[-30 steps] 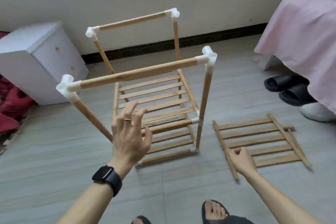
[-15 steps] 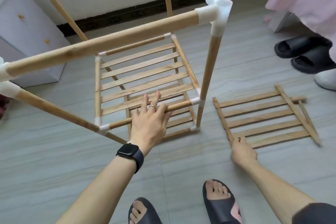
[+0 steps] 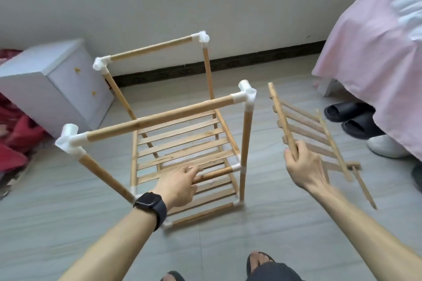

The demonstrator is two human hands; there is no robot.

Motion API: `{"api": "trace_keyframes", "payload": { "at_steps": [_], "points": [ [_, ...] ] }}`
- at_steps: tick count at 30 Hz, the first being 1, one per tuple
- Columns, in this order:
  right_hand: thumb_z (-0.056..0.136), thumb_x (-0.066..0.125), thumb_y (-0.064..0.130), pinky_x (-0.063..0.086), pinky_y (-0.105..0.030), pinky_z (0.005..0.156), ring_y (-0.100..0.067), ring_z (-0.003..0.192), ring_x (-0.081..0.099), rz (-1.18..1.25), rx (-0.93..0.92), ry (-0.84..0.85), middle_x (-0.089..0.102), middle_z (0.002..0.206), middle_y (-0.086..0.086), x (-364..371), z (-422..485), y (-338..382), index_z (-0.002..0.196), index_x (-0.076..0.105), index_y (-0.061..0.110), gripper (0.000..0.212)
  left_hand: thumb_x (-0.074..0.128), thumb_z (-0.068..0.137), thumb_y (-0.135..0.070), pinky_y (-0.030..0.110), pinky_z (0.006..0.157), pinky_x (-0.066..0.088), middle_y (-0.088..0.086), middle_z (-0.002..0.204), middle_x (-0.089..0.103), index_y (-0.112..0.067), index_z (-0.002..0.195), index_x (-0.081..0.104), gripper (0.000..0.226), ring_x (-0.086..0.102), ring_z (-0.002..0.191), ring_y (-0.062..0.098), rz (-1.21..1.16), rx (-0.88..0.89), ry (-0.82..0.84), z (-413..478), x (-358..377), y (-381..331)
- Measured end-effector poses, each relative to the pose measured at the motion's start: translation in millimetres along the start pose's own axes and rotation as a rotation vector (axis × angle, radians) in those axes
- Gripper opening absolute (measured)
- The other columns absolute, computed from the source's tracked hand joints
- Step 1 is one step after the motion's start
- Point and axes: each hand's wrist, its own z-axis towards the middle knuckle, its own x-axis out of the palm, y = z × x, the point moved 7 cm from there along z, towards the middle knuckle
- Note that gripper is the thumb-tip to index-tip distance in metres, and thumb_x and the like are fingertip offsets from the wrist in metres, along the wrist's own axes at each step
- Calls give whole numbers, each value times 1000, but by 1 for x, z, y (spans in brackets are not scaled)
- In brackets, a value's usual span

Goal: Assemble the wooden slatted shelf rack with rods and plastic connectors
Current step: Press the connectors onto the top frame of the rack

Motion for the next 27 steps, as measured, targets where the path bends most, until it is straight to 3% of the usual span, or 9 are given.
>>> {"api": "trace_keyframes", "payload": {
  "at_steps": [3,6,10,13,16,19,23,25,27],
  "points": [
    [98,51,37,42,-37,52,-25,56,52,-27,-183,-130,54,64,8,-44,-2,52,87,38,31,17,47,103,-46,38,93,55,-4,128,62,-35,146,42,45,61,108,17,-52,58,-4,-40,-42,-21],
    [99,56,29,31,-25,47,-11,50,44,-5,-406,-283,48,65,12,-88,-15,110,90,43,30,16,51,101,-47,32,95,54,-10,122,66,-31,130,61,34,62,107,8,-237,175,-41,-78,-92,-57],
    [102,57,27,42,-29,41,-9,46,44,68,-662,-381,48,67,8,-126,-40,177,94,56,16,14,54,96,-56,15,76,51,-19,103,65,-31,129,59,42,61,94,-7,-497,277,-314,-117,-172,-90],
    [103,56,30,26,-14,40,-4,42,33,25,-789,-476,44,69,10,-141,-62,221,90,55,15,20,57,91,-64,12,72,50,-16,110,66,-28,138,49,60,62,100,-3,-776,295,-539,-133,-217,-99],
    [103,58,29,18,-11,42,0,42,24,-13,-875,-526,42,75,10,-141,-75,259,91,54,13,20,56,95,-59,21,81,51,-5,113,67,-20,128,48,51,65,105,10,-1128,227,-684,-138,-237,-93],
    [103,58,29,32,-17,36,-5,41,32,24,-959,-481,50,76,5,-129,-83,293,93,58,11,21,53,100,-49,29,83,55,-1,104,75,-25,126,42,37,70,99,14,-1527,158,-791,-138,-244,-72],
    [102,57,36,48,-29,40,-11,49,53,85,-1060,-356,61,95,0,-113,-85,318,97,63,11,26,53,104,-32,41,87,59,9,98,78,-27,113,54,10,77,87,21,-1864,135,-918,-138,-254,-32],
    [101,52,43,48,-25,44,-13,63,62,173,-1042,-345,59,114,-3,-121,-70,315,106,62,12,33,54,104,-29,39,83,59,14,101,77,-24,113,57,11,77,87,24,-1863,111,-952,-143,-260,-4],
    [97,51,47,53,-29,59,-19,86,62,244,-932,-419,54,125,-9,-136,-44,299,116,57,10,42,54,104,-29,39,80,58,16,103,76,-20,119,58,18,76,90,27,-1765,103,-984,-152,-266,28]
  ]
}}
